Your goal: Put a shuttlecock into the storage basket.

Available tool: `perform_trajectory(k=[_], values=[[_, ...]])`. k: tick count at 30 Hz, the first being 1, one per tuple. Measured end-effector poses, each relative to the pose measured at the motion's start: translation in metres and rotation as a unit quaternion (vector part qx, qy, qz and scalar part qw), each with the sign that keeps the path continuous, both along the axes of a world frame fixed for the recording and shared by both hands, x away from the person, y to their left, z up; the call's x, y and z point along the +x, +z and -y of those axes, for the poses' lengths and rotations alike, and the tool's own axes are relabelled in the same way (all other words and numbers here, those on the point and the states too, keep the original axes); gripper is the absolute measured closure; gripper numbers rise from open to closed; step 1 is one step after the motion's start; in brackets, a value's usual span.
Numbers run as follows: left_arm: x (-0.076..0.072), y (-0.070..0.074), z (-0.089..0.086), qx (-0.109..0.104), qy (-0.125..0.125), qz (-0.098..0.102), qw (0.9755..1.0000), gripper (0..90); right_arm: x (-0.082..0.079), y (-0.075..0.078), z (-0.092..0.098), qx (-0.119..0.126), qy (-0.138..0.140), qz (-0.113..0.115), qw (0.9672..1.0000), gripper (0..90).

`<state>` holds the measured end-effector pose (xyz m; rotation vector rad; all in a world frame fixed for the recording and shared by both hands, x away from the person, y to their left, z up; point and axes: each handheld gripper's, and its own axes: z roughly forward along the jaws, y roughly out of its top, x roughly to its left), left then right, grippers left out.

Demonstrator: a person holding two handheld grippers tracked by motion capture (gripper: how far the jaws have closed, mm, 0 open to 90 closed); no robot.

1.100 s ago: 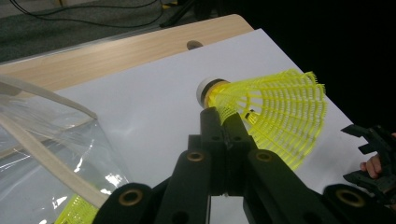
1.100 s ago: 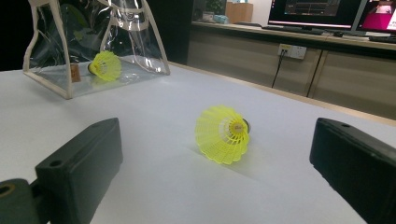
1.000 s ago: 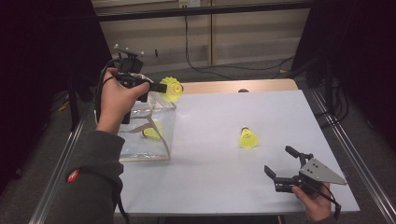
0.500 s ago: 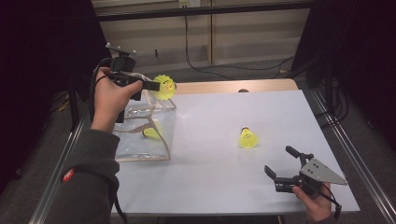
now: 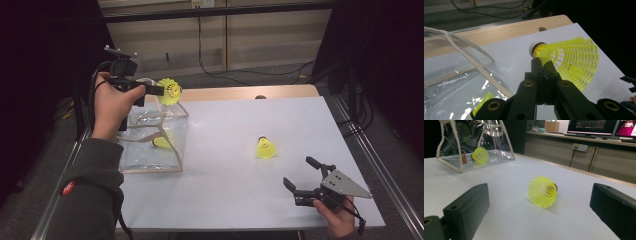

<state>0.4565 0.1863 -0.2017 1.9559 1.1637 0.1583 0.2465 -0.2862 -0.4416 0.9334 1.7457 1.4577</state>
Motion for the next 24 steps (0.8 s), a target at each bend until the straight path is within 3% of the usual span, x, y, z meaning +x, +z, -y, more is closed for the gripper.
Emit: perform_trajectory(k=[24], values=[[0.001,0.001,-0.023,0.007,0.033,0.002,0.9994,90.0,0.0,0.0,0.0,0.001,-0.001,0.0,1.0,2.5]])
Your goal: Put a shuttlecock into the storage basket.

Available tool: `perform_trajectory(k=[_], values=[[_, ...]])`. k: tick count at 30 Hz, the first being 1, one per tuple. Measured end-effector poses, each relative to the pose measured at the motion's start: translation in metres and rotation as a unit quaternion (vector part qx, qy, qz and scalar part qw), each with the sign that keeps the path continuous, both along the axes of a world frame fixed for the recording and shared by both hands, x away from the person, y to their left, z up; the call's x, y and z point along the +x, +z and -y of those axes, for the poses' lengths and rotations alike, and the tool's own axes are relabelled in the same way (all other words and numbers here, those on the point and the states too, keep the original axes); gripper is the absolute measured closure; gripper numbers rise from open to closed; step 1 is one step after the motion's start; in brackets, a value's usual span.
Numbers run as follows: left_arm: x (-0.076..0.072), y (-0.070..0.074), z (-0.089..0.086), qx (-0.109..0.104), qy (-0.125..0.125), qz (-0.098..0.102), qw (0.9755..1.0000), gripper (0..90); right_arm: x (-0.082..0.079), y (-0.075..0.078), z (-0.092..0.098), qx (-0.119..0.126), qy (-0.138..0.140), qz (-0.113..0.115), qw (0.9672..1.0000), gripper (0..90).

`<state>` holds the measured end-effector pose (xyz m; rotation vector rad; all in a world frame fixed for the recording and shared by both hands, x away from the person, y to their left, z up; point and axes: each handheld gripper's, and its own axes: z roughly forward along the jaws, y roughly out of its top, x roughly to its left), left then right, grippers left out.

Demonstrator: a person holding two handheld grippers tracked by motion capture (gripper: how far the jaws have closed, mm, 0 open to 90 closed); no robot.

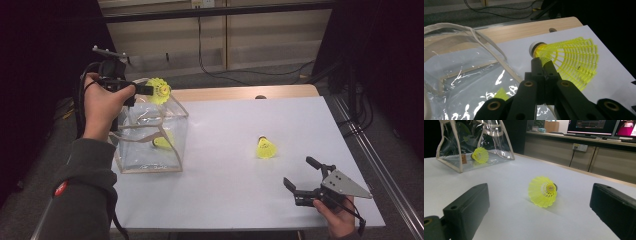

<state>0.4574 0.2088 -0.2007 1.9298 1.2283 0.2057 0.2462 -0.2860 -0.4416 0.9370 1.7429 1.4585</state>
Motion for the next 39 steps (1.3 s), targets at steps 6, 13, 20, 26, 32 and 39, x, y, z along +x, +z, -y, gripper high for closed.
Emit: perform_trajectory(k=[6,13,20,26,32,39], values=[[0.0,0.0,-0.007,0.004,0.008,0.002,1.0,90.0,0.0,0.0,0.0,0.0,0.0,-0.002,1.0,2.5],[0.0,0.0,-0.012,0.009,0.018,0.002,0.9998,90.0,0.0,0.0,0.0,0.0,0.0,-0.001,1.0,2.5],[0.001,-0.003,-0.017,0.008,0.028,0.003,0.9996,90.0,0.0,0.0,0.0,0.001,0.0,-0.002,1.0,2.5],[0.002,-0.005,-0.02,0.011,0.036,0.002,0.9993,90.0,0.0,0.0,0.001,-0.001,0.001,-0.002,1.0,2.5],[0.002,-0.007,-0.023,0.014,0.048,0.005,0.9988,90.0,0.0,0.0,0.0,0.0,0.0,-0.002,1.0,2.5],[0.003,-0.011,-0.03,0.023,0.056,0.005,0.9981,90.0,0.0,0.0,0.001,-0.001,0.001,-0.002,1.0,2.5]])
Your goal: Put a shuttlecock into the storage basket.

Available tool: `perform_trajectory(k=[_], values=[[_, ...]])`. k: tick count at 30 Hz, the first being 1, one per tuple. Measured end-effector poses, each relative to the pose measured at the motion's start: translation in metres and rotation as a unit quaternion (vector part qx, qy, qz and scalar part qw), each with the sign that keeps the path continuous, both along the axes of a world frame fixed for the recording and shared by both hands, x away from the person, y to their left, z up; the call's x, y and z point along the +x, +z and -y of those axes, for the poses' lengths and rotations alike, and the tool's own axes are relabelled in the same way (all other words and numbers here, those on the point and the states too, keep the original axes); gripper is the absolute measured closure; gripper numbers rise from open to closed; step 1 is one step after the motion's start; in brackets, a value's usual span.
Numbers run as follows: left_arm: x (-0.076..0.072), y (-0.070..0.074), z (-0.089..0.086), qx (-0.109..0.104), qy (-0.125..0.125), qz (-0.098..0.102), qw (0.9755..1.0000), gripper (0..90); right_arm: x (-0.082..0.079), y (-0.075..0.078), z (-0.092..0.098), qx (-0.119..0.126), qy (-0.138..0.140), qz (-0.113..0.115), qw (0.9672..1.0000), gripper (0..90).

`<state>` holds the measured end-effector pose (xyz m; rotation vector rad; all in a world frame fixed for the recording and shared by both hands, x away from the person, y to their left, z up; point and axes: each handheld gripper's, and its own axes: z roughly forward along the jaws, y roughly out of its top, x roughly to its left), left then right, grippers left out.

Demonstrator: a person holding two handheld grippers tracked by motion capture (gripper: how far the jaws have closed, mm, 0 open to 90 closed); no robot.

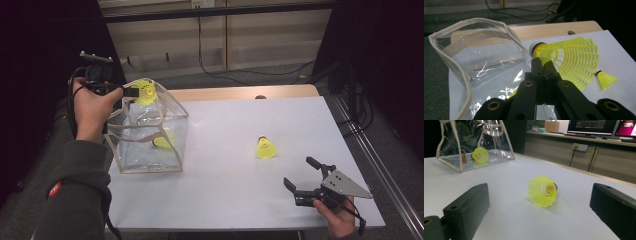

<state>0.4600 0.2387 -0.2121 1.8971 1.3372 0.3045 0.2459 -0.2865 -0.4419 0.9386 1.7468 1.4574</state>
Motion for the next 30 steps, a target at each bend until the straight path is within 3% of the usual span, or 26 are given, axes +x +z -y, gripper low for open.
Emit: perform_trajectory(k=[30], values=[[0.008,-0.029,-0.014,0.017,0.045,-0.005,0.9988,89.6,0.0,0.0,0.0,0.0,0.001,-0.001,1.0,2.5]])
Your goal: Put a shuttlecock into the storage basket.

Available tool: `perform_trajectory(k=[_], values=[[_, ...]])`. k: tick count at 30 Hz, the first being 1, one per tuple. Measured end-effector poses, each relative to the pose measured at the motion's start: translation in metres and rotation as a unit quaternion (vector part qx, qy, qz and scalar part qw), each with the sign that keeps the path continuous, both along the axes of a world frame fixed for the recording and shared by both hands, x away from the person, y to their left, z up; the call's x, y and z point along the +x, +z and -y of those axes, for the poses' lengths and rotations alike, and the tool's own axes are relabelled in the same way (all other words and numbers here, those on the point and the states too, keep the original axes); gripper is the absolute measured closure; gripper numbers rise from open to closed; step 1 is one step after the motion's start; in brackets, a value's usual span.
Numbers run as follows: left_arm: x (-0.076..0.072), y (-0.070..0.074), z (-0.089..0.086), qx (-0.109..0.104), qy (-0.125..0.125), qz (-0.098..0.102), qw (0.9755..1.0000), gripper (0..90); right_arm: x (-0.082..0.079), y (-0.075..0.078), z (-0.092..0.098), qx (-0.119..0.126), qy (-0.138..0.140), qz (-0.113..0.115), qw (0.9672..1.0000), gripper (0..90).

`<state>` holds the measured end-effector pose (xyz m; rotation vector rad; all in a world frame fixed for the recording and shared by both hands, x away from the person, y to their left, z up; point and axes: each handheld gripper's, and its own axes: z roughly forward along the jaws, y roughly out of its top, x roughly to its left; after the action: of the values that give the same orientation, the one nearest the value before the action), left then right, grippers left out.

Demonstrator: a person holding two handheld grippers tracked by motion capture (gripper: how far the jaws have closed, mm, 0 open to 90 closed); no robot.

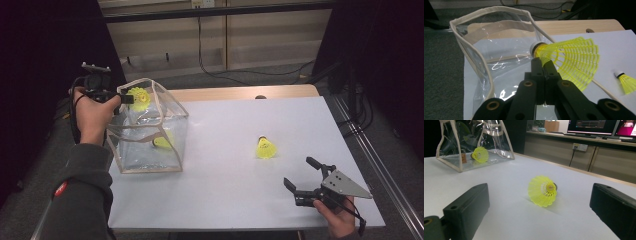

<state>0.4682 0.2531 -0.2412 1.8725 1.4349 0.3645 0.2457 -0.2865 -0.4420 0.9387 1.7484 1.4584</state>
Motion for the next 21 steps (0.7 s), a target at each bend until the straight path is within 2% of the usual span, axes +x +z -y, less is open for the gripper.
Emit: perform_trajectory(k=[2,10,12,17,20,21], values=[[0.001,-0.002,-0.001,0.003,-0.003,-0.003,1.0,89.6,0.0,0.0,0.0,-0.001,0.0,0.001,1.0,2.5],[0.006,-0.01,0.0,0.003,0.011,-0.004,0.9999,89.6,0.0,0.0,0.0,-0.001,-0.001,0.0,1.0,2.5],[0.008,-0.011,-0.001,0.01,0.008,-0.006,0.9999,89.6,0.0,0.0,0.0,-0.001,0.0,0.001,1.0,2.5],[0.011,-0.017,-0.002,0.013,0.016,0.0,0.9998,88.7,0.0,0.0,0.0,-0.001,-0.001,0.001,1.0,2.6],[0.013,-0.019,-0.002,0.033,0.02,0.008,0.9992,83.0,0.0,0.0,0.001,-0.001,-0.001,0.001,1.0,2.5],[0.013,-0.019,-0.001,0.025,0.024,0.011,0.9994,82.2,0.0,0.0,0.001,-0.001,-0.001,0.002,1.0,2.6]])
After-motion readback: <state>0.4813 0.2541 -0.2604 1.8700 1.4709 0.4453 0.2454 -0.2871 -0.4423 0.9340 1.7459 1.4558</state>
